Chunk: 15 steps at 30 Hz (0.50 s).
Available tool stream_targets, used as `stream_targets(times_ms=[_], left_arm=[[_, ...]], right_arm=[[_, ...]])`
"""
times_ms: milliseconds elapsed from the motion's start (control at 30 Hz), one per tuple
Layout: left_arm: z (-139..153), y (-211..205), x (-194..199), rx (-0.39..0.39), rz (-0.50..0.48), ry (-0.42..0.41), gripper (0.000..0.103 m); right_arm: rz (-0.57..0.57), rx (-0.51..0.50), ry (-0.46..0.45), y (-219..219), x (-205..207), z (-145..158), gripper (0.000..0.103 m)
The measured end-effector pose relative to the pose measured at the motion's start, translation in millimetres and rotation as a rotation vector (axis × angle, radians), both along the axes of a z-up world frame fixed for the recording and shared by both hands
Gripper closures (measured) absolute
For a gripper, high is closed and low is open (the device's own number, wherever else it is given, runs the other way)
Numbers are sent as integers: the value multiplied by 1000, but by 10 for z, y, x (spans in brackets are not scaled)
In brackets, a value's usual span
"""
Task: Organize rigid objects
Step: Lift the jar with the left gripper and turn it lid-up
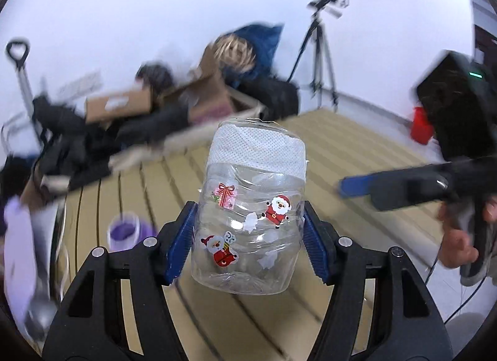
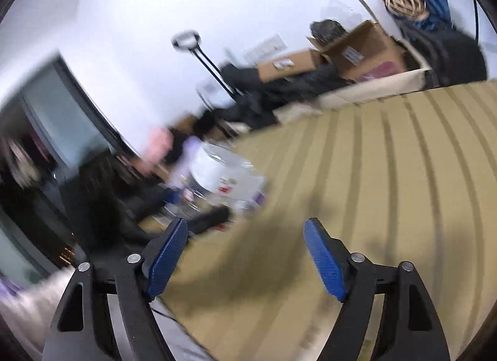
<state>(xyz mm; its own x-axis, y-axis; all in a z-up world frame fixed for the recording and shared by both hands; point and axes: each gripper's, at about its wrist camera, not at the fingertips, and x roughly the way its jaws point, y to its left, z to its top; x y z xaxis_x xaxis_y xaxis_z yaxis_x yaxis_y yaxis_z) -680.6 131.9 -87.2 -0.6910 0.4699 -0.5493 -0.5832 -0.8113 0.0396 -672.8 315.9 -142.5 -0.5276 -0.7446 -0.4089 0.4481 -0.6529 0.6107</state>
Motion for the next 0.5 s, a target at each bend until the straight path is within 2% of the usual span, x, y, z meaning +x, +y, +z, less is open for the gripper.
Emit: stream_targets(times_ms=[33, 133, 200, 267, 333, 367, 400, 433, 467, 500], left_arm=[[100, 31, -5, 16, -38, 40, 42], [257, 82, 50, 40, -109, 101, 42], [310, 94, 65, 45, -142, 122, 42], [338, 85, 44, 52, -167, 138, 42], [336, 65, -33, 51, -164, 131, 40], [331, 47, -46, 54, -180, 116, 40], [332, 46, -111, 48, -190, 111, 37], [337, 54, -176, 37, -192, 106, 27], [333, 62, -246, 25, -197, 97, 10], [328, 90, -320, 6, -206, 90, 5]], right_arm=[[22, -71, -26, -4, -128, 68, 20], [55, -198, -96, -45, -401, 148, 20], [74, -230, -138, -121, -553, 155, 19], [106, -251, -134, -203, -657, 190, 19], [106, -262, -104, -237, -719, 224, 26], [116, -278, -83, -251, -755, 244, 35], [103, -250, -71, -269, -777, 277, 36], [60, -173, -49, -290, -795, 330, 36], [30, -98, -10, -332, -810, 393, 37], [22, -54, 14, -370, -840, 432, 37]])
